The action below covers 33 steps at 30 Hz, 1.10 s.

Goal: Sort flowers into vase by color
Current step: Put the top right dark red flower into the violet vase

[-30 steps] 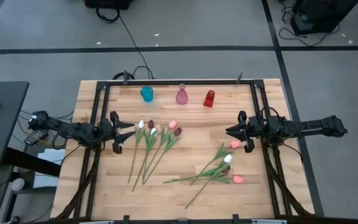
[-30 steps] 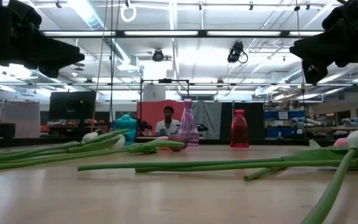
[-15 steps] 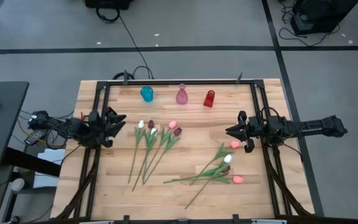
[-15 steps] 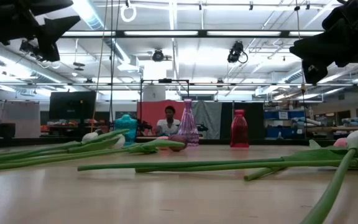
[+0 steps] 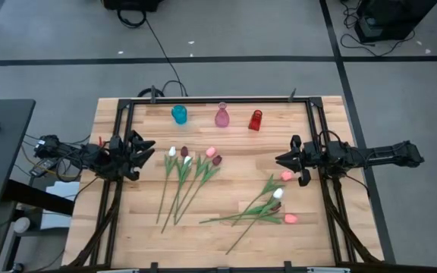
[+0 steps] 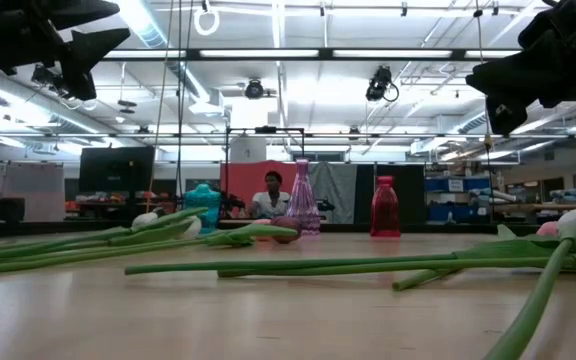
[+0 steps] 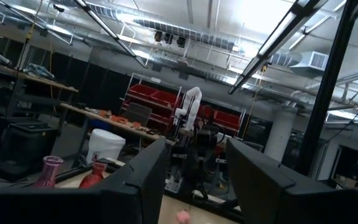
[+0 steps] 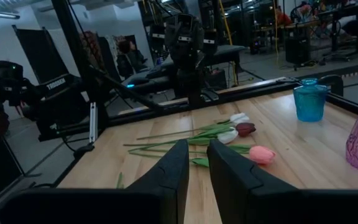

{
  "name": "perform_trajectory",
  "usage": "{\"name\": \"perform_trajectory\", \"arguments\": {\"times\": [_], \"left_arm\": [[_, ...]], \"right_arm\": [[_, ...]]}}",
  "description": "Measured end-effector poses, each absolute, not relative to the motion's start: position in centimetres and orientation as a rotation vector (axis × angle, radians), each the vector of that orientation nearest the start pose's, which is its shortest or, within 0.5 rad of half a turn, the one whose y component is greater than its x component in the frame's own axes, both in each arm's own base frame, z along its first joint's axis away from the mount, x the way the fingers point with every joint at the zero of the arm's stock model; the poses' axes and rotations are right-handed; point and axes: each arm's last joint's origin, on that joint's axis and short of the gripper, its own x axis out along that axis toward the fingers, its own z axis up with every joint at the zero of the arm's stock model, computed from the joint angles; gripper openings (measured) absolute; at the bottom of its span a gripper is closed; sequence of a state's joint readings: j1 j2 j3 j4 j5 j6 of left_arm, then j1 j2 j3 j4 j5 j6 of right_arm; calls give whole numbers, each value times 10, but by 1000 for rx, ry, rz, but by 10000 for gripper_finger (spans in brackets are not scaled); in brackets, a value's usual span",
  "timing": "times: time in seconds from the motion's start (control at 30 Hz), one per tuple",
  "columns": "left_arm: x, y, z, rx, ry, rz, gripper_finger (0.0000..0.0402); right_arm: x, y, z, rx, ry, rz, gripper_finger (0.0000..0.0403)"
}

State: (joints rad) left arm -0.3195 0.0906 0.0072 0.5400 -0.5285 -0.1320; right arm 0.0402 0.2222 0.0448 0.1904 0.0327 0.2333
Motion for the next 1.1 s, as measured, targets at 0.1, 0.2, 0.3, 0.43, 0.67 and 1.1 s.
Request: {"name": "perform_trajectory", "arguments": {"times": [0.1, 0.2, 0.3, 0.43, 0.67, 1.1], "left_arm": [[89, -13, 208, -318, -437, 207, 171], [89, -13, 211, -314, -420, 239, 171], [93, -13, 221, -338, -356, 265, 171], [103, -15, 238, -309, -266, 315, 171], [126, -23, 252, -281, -77, 325, 171], [198, -49, 225, -346, 381, 371, 171]], "right_arm": [[111, 3, 182, 235, -46, 11, 75], [109, 2, 194, 242, -178, -7, 75], [106, 2, 207, 229, -308, 11, 75], [103, 2, 214, 149, -393, 9, 75], [103, 2, 215, 101, -398, -9, 75], [125, -4, 196, 302, -209, -129, 75]]}}
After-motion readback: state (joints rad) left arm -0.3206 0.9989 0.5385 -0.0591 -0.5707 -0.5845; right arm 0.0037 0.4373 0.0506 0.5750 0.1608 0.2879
